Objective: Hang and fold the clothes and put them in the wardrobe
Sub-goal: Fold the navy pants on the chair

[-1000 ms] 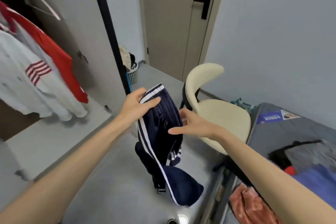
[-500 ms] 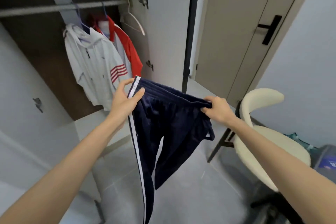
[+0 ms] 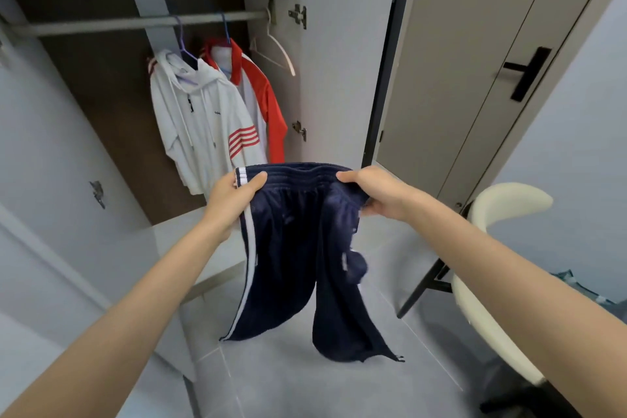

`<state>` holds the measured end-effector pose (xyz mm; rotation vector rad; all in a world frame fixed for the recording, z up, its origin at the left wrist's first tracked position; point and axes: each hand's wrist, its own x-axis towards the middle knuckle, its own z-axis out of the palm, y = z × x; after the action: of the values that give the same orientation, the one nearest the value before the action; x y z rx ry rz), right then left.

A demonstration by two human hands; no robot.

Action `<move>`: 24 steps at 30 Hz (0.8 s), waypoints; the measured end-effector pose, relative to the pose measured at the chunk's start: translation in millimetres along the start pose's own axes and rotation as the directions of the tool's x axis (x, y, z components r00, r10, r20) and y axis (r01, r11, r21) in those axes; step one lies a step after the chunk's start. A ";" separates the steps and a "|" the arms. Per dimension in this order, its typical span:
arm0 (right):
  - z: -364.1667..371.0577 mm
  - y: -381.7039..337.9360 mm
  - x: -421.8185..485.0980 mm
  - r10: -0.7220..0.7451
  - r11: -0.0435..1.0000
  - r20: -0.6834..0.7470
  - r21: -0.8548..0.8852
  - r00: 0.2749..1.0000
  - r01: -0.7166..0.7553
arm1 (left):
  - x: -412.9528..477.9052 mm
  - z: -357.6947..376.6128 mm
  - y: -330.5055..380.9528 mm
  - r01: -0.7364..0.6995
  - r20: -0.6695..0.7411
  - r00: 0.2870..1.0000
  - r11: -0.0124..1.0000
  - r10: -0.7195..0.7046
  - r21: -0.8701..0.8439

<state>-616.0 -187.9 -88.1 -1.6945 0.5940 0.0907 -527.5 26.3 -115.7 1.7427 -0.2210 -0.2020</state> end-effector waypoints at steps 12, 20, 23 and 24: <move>4.4 10.1 -8.5 0.120 0.912 -0.113 0.406 0.986 -0.065 | -13.3 68.5 6.9 -0.100 0.328 0.938 0.993 0.115 -0.062; -8.5 1.9 -13.6 0.072 0.865 -0.101 0.502 0.992 -0.012 | -4.6 66.7 18.4 -0.143 0.516 0.853 0.986 0.076 0.091; -7.8 -0.7 -14.1 0.021 0.878 -0.095 0.478 0.995 0.027 | -6.7 69.3 15.6 -0.236 0.478 0.866 0.962 0.145 0.136; -7.4 -2.1 -14.2 0.000 0.886 -0.078 0.463 0.997 0.036 | -5.9 71.7 13.2 -0.274 0.430 0.884 0.949 0.183 0.159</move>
<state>-629.4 -190.0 -79.2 -1.2378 0.6005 -0.1239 -552.1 -42.5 -115.6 1.8553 -0.7821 -0.3824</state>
